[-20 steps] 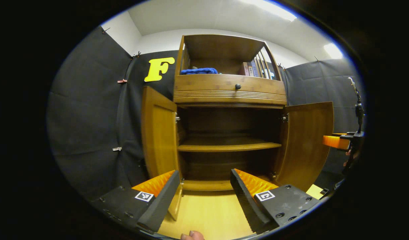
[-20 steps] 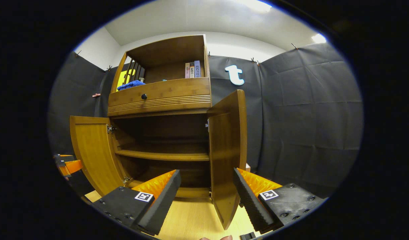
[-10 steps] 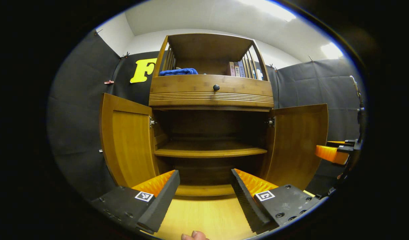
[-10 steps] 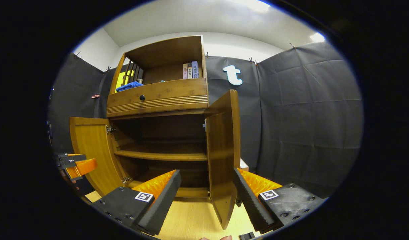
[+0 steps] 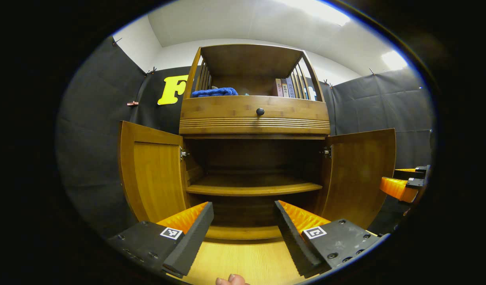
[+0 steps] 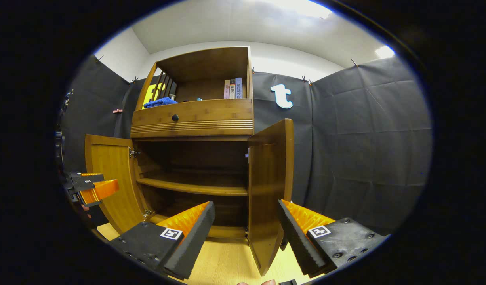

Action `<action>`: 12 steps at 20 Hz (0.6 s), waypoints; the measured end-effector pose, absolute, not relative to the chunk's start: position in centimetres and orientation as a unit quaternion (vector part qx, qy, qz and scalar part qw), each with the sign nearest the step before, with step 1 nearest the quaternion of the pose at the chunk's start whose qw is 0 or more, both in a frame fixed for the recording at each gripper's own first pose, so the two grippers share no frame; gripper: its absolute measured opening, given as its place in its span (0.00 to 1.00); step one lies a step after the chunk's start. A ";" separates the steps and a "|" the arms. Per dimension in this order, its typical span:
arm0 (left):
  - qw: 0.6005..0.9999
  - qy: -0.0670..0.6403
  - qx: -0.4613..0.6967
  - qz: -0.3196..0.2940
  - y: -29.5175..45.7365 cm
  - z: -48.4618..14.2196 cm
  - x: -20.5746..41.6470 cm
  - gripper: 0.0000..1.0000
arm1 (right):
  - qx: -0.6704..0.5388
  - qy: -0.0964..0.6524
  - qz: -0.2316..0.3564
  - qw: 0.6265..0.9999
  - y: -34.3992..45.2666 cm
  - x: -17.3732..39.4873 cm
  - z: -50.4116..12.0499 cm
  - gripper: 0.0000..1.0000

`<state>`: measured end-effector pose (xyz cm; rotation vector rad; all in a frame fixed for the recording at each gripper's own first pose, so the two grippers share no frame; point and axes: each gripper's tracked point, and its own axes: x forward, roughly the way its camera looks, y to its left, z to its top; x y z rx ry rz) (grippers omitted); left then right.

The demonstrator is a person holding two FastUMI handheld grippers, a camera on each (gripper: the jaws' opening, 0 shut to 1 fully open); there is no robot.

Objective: Open the right door of the double-door shoe cabinet with the right hand, and open the left door with the left hand.

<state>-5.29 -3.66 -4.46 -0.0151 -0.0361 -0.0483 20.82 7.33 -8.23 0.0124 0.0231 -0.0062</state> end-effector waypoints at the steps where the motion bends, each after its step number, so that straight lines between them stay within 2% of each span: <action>1: 1.000 -0.019 -0.005 -0.022 -3.5 -4.4 -5.3 0.95 | 0.006 0.012 -0.002 1.000 7.5 20.9 -8.3 1.00; 12: 0.999 -0.023 0.013 -0.030 -4.2 -4.4 -4.9 0.95 | 0.016 0.017 -0.011 1.000 7.1 20.8 -8.8 1.00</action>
